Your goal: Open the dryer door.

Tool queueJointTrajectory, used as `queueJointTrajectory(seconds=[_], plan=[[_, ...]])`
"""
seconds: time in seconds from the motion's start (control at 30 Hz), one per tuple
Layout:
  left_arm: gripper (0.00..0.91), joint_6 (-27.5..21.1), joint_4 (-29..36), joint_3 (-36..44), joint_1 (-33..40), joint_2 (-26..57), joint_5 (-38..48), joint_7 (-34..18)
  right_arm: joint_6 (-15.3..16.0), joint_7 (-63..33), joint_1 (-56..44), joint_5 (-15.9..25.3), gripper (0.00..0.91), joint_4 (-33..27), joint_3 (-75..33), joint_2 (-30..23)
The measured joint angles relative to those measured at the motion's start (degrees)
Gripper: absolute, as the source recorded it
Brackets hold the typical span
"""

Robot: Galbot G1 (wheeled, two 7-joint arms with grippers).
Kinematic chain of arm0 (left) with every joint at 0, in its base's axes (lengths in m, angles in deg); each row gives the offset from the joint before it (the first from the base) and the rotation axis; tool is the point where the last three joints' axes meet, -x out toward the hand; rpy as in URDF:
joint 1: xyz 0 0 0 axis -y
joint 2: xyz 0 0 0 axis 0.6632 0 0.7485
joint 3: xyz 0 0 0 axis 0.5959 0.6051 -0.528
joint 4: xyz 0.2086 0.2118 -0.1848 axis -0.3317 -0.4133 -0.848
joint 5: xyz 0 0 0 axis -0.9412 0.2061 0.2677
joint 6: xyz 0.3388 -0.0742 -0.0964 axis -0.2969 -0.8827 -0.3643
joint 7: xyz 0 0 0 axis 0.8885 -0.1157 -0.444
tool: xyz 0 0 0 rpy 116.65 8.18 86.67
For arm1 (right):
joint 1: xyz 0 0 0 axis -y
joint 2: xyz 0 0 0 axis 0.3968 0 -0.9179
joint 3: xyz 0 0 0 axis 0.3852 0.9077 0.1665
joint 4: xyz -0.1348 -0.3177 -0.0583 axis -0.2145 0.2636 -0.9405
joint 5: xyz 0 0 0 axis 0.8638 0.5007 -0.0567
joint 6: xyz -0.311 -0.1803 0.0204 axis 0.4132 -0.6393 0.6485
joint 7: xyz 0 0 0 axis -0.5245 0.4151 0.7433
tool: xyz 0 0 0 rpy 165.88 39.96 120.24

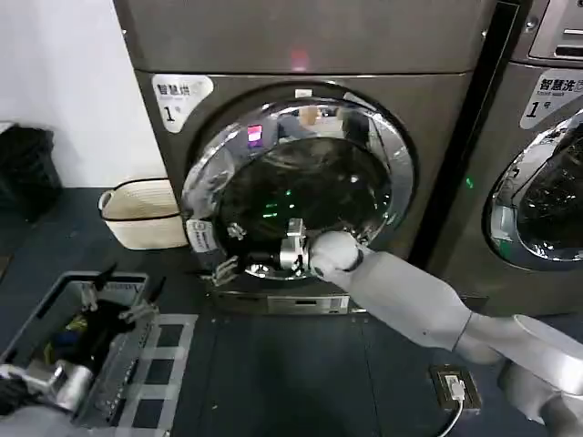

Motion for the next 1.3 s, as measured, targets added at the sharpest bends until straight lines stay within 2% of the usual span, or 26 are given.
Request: queueJointTrajectory(seconds=[0.37, 0.83, 1.3], plan=[[0.907, -0.2, -6.0, -0.7, 7.9, 9.2, 2.9, 0.0, -1.2, 4.6, 0.7, -2.6, 0.907, 3.8, 1.9, 3.0], [0.907, -0.1, -12.3, 1.7, 14.8, 16.2, 3.9, 0.3, -3.4, 13.1, 2.4, -5.9, 0.907, 10.0, 6.1, 9.6], [0.907, 0.9, -11.7, 5.7, 16.3, 19.0, 2.2, 0.9, -5.5, 21.5, 2.1, -7.3, 0.907, 16.3, 8.7, 17.8]])
